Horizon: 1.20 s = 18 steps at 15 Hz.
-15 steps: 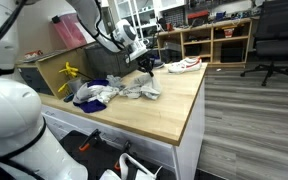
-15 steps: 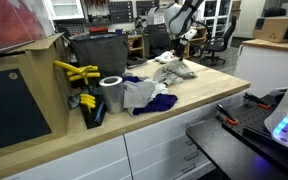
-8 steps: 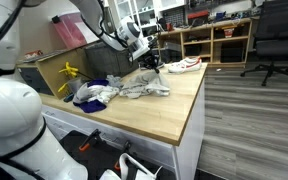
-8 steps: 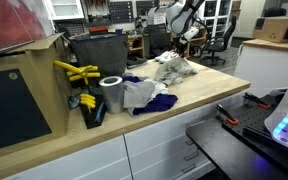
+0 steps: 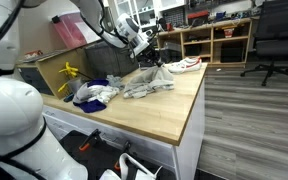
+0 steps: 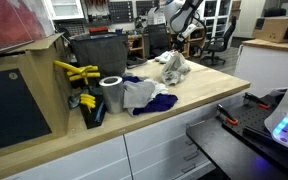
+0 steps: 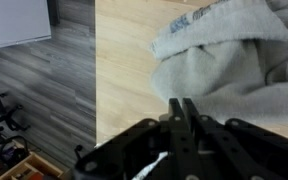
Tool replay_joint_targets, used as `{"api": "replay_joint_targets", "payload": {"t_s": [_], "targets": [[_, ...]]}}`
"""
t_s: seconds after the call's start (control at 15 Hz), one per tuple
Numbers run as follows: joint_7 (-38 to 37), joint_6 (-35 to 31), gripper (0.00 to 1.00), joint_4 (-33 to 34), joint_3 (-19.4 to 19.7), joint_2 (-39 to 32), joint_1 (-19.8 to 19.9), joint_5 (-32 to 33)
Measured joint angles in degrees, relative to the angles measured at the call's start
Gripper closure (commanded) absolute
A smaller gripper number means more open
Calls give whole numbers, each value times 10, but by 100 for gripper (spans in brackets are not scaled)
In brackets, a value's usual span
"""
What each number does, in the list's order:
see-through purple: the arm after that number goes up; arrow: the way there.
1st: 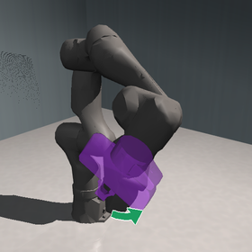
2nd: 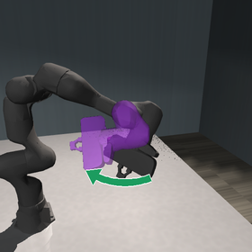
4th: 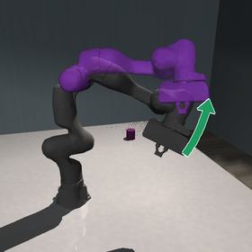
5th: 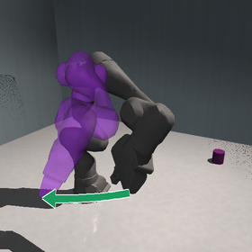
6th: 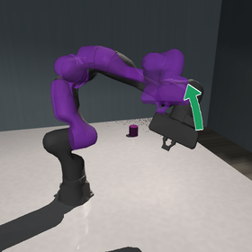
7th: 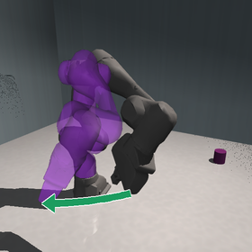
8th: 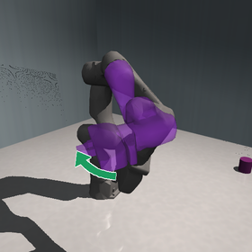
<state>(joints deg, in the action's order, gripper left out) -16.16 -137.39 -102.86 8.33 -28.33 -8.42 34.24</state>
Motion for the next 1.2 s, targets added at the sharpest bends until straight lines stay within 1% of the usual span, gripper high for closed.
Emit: {"api": "replay_joint_targets", "payload": {"t_s": [0.07,0.27,0.4,0.53,0.8,1.07,1.2], "targets": [[0,0,51,2,-3,0,-2,0],[6,1,29,0,-18,0,-5,-5],[30,7,13,-7,-34,1,-2,-33],[72,24,0,-18,-52,4,3,-82],[134,66,0,-37,-82,6,22,-177],[172,104,0,-46,-98,6,46,-259],[191,113,0,-50,-104,6,58,-290]]}}
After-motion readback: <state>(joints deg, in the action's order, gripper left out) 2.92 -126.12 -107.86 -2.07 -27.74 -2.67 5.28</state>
